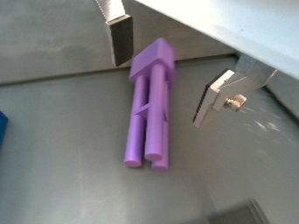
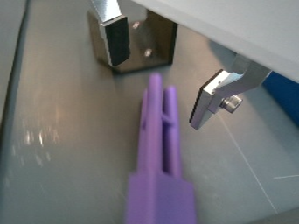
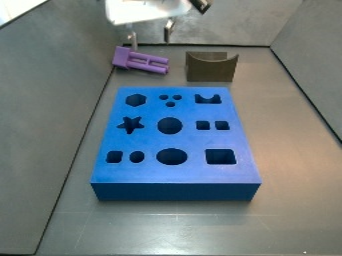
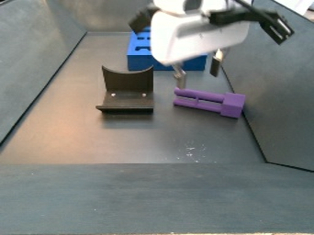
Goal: Pick up the 3 prong object. Move up. Rotate the 3 prong object. Place the 3 prong object on the fixture. Regrasp the 3 prong object. Move to above the board. Insert the 3 prong object.
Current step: Pick up the 3 prong object.
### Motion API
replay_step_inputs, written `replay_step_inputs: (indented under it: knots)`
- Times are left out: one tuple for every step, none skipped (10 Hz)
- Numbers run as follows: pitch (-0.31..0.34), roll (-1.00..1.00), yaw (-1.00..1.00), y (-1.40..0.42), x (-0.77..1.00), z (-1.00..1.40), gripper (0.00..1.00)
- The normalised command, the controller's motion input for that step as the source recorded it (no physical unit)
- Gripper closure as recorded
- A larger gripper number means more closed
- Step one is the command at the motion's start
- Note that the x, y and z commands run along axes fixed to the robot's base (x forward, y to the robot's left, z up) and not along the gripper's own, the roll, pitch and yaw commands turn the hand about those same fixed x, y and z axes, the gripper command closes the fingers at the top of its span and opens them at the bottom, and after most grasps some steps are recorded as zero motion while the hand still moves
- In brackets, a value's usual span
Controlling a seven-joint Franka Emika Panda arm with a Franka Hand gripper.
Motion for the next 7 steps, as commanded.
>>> replay_step_inputs:
  knots:
    - [-0.020,0.38,0.68,0.00,-0.42,-0.57,0.00]
    - [-0.026,0.38,0.67,-0.02,-0.39,-0.57,0.00]
    - [-0.043,0.28,0.57,0.00,-0.33,-0.57,0.00]
    - [-0.024,0.21,0.44,0.00,-0.17,-0.46,0.00]
    - [0.000,0.09,0.24,0.00,0.06,-0.37,0.00]
    - [0.000,0.00,0.12,0.00,0.07,-0.31,0.00]
    - [0.000,0.00,0.03,0.00,0.07,-0.15,0.00]
